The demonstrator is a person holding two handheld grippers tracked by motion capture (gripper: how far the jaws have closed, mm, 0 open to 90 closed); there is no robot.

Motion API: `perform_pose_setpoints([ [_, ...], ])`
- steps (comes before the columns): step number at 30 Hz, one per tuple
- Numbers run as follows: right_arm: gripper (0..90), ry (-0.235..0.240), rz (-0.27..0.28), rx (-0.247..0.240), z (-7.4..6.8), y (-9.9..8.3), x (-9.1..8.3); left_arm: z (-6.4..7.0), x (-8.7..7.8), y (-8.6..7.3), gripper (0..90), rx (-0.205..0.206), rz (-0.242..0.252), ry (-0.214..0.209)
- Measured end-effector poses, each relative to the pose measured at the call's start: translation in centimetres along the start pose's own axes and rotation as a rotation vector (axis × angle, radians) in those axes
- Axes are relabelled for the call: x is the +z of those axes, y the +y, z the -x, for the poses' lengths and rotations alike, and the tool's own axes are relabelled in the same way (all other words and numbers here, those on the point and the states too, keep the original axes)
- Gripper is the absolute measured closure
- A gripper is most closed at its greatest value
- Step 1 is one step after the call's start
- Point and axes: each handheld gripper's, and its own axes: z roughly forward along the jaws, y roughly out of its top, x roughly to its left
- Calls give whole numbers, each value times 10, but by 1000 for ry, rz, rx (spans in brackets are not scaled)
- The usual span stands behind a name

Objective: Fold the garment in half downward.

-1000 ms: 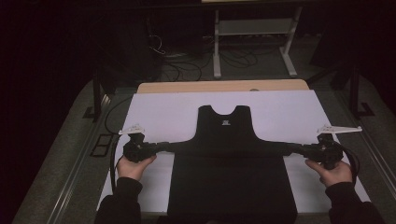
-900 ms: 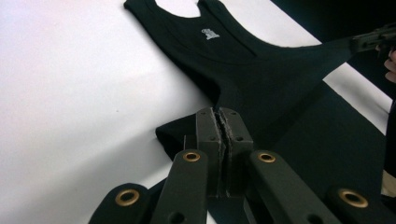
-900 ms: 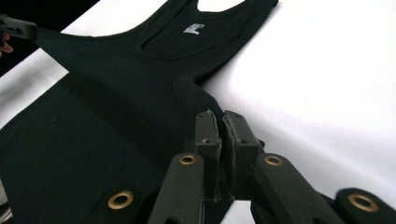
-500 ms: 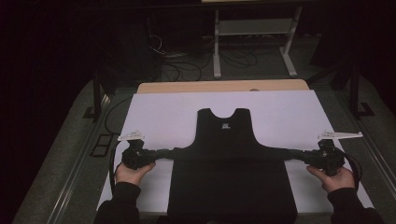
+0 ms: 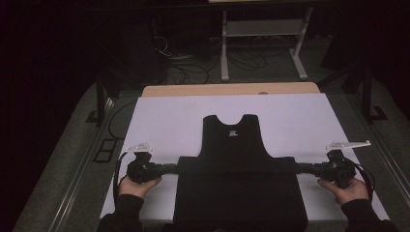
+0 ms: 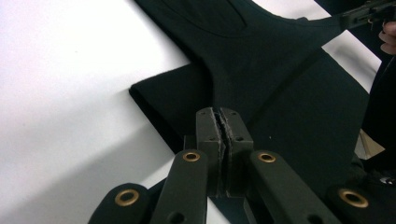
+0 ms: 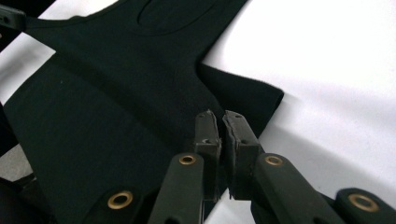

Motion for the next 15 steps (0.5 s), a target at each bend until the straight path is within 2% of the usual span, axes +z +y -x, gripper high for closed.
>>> perform_pose_setpoints([
  [9, 833, 16, -38, 7, -2, -5, 1, 1, 5, -7, 867, -20, -43, -12],
  [15, 832, 23, -41, 8, -2, -8, -1, 1, 5, -10, 868, -31, -56, -20],
])
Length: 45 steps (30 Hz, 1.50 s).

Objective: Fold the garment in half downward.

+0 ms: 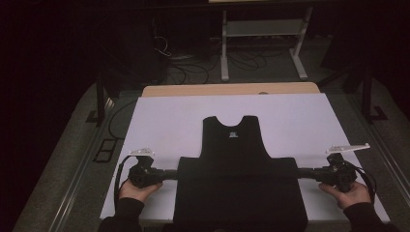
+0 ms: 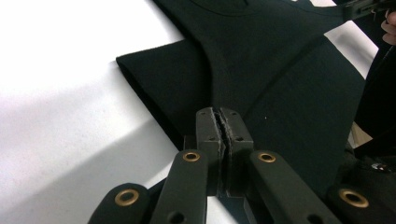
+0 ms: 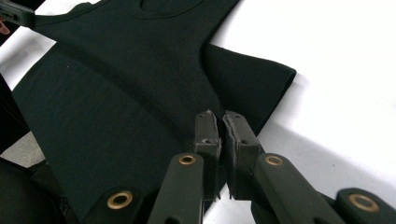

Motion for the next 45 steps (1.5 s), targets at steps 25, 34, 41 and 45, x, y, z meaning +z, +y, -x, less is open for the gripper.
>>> perform_pose_setpoints([
  [25, 828, 4, -111, 19, -2, -5, 9, -3, 10, -4, 864, -40, -91, 3],
  [34, 820, -4, -162, 18, -3, -5, 14, -2, 11, -3, 850, -2, -94, -7],
  [41, 755, -21, -130, -17, -6, -4, 10, -2, 9, -3, 739, 9, -71, 16],
  [45, 689, -42, -98, -27, -6, -3, 7, -3, 8, -2, 661, 9, -51, 24],
])
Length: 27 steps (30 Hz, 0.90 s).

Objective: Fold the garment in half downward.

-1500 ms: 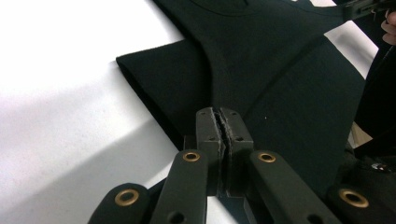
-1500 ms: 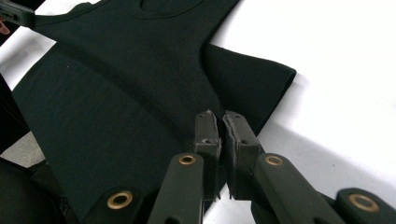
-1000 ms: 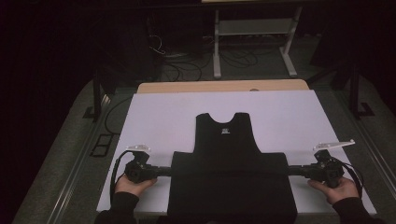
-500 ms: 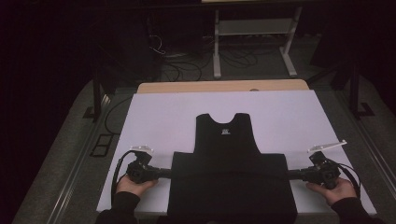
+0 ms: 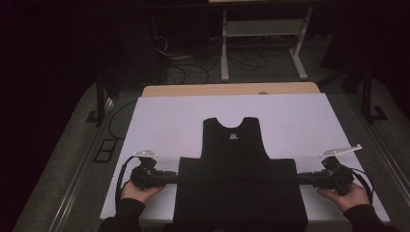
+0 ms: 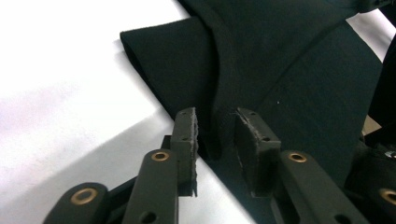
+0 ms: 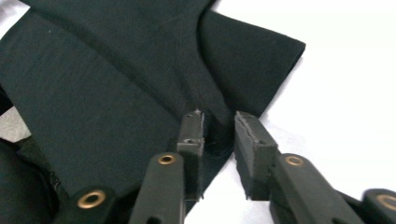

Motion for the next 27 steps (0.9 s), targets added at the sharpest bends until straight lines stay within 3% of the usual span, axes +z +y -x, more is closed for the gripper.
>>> perform_pose_setpoints([
  [7, 572, -9, 20, -15, 0, 1, -2, 0, -3, 2, 532, 15, 34, 36],
  [10, 437, -8, 44, -22, -2, 2, -3, 1, -5, 3, 428, 28, 57, 56],
  [13, 372, -9, 61, -27, -3, 3, -5, 3, -7, 6, 379, 45, 77, 75],
  [16, 233, -22, 96, -47, -4, 5, -6, 4, -7, 8, 293, 62, 96, 76],
  [17, 233, -22, 96, -47, -4, 5, -6, 4, -7, 9, 293, 69, 101, 70],
  [19, 130, -52, 118, -52, -5, 8, -8, 4, -6, 11, 206, 89, 114, 69],
  [23, 0, -76, 135, -62, -6, 11, -10, 3, -4, 14, 124, 95, 131, 54],
  [27, 0, -78, 130, -87, -4, 16, -9, -1, 0, 17, 0, 97, 135, 54],
])
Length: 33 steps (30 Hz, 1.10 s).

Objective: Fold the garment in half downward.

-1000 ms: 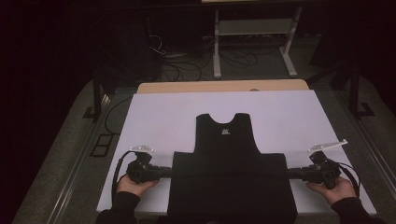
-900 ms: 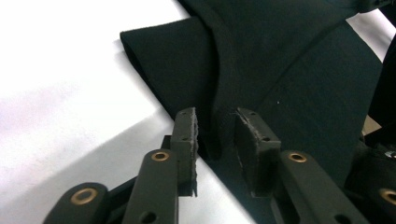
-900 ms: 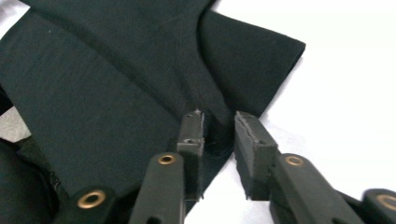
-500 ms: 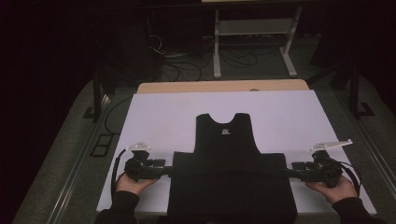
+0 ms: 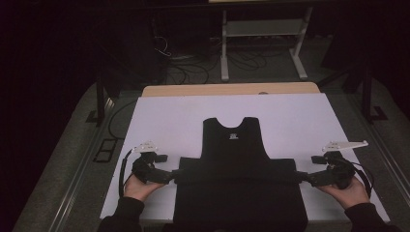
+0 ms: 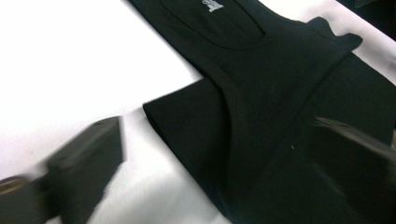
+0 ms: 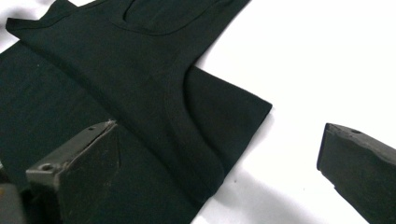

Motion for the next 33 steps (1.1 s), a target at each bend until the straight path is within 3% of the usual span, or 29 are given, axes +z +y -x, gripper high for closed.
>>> perform_pose_setpoints([
  [9, 0, -17, 17, -69, 2, 12, 7, -5, 6, 8, 0, 47, 13, 14],
  [17, 0, -10, 24, -86, 2, 19, 11, -7, 6, 15, 0, 68, 35, 20],
  [33, 0, 7, 24, -100, 9, 36, 18, -9, 12, 27, 0, 105, 29, 16],
])
